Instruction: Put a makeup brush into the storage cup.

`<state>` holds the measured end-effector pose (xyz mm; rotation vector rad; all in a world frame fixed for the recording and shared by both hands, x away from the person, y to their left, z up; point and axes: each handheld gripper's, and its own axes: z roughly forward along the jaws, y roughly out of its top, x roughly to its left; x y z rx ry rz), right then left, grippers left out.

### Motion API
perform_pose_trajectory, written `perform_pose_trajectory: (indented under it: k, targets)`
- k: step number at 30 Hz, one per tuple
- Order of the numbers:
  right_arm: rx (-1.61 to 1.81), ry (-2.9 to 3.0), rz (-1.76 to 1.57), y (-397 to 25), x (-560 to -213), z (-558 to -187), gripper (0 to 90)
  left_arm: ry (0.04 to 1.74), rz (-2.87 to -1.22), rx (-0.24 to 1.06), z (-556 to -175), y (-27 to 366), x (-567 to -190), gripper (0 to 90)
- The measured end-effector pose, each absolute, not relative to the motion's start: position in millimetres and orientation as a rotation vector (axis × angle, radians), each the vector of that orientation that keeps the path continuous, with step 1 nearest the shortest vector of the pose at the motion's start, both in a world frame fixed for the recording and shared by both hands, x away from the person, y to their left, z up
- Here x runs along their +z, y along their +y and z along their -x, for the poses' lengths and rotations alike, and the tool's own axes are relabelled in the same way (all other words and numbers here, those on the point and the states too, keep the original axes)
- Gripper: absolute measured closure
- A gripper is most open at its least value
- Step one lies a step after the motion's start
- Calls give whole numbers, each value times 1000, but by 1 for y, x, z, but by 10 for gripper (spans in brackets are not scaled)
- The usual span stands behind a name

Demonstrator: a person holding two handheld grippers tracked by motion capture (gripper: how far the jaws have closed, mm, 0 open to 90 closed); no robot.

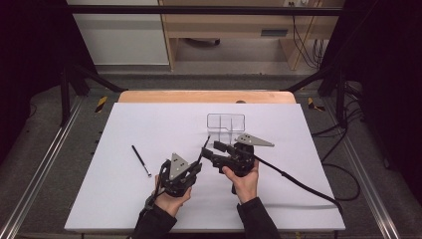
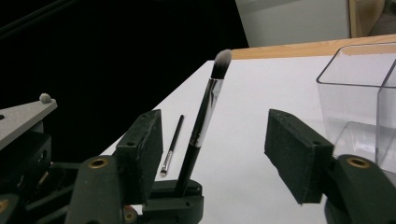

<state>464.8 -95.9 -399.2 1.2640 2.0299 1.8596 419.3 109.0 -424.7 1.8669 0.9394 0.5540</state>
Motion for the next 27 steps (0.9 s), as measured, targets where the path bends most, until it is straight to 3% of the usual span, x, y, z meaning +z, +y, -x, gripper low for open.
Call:
perform_pose_trajectory:
  k: [27]
  targets:
    - [1935, 2019, -1324, -92, -403, -467, 808, 940, -1843, 532, -416, 99, -425, 829]
